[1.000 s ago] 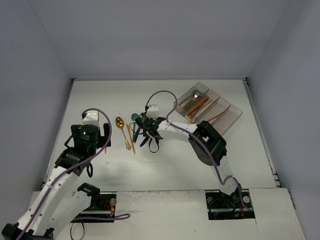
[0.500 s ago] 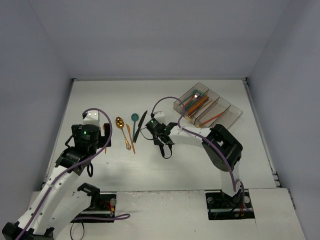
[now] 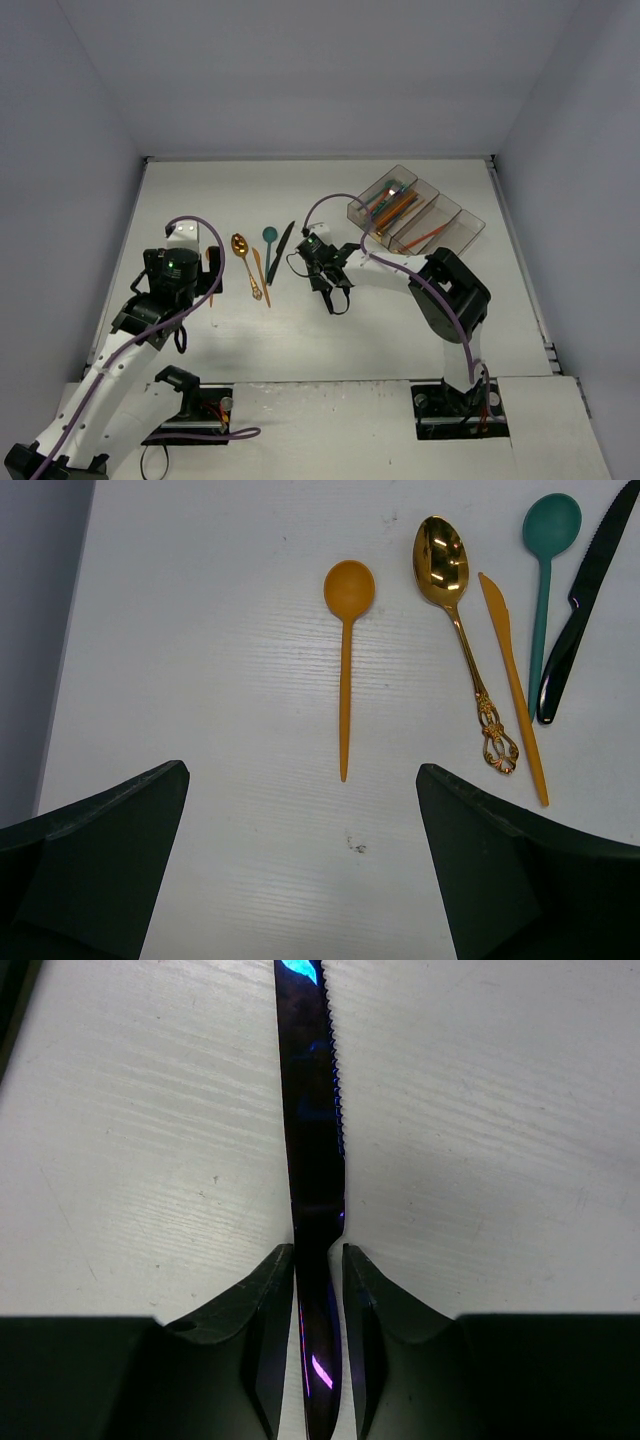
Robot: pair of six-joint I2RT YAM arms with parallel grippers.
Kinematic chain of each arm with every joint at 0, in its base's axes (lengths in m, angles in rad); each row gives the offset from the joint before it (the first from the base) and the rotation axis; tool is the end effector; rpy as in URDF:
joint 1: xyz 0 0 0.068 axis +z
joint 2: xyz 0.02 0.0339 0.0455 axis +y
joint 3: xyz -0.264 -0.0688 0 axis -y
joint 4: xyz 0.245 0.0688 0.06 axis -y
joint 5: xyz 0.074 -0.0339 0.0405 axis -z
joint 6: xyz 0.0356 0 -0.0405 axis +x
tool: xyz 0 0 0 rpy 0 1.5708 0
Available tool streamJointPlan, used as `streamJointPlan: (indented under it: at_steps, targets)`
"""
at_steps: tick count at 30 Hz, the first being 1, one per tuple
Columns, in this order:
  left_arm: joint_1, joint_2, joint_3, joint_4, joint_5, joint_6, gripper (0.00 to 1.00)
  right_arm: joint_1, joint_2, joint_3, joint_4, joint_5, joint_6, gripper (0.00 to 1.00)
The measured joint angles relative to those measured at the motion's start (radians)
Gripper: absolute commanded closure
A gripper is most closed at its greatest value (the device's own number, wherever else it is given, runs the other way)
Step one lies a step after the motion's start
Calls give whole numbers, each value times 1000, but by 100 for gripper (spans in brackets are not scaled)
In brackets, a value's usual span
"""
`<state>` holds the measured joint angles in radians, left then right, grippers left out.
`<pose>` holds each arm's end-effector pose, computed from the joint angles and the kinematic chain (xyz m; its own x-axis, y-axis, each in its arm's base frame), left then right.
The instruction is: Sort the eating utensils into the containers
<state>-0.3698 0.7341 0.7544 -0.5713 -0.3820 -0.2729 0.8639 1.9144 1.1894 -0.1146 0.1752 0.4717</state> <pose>0.1530 -0.0451 0.2993 -0.4807 -0.0819 -0.8731 -0.0938 0.9947 -0.0417 0.2677 0.3039 0.1633 -0.7365 -0.1734 -0.6538 -0.3800 0.9057 0.1879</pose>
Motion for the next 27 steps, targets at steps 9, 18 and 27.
streamJointPlan:
  at_steps: [9,18,27]
  targets:
    - [0,0,0,0,0,0,3,-1,42,82,-89,-33,-41,82]
    - [0,0,0,0,0,0,3,-2,78,147,-168,-36,-54,75]
    - [0,0,0,0,0,0,2,-6,81,163,-212,-42,-56,78]
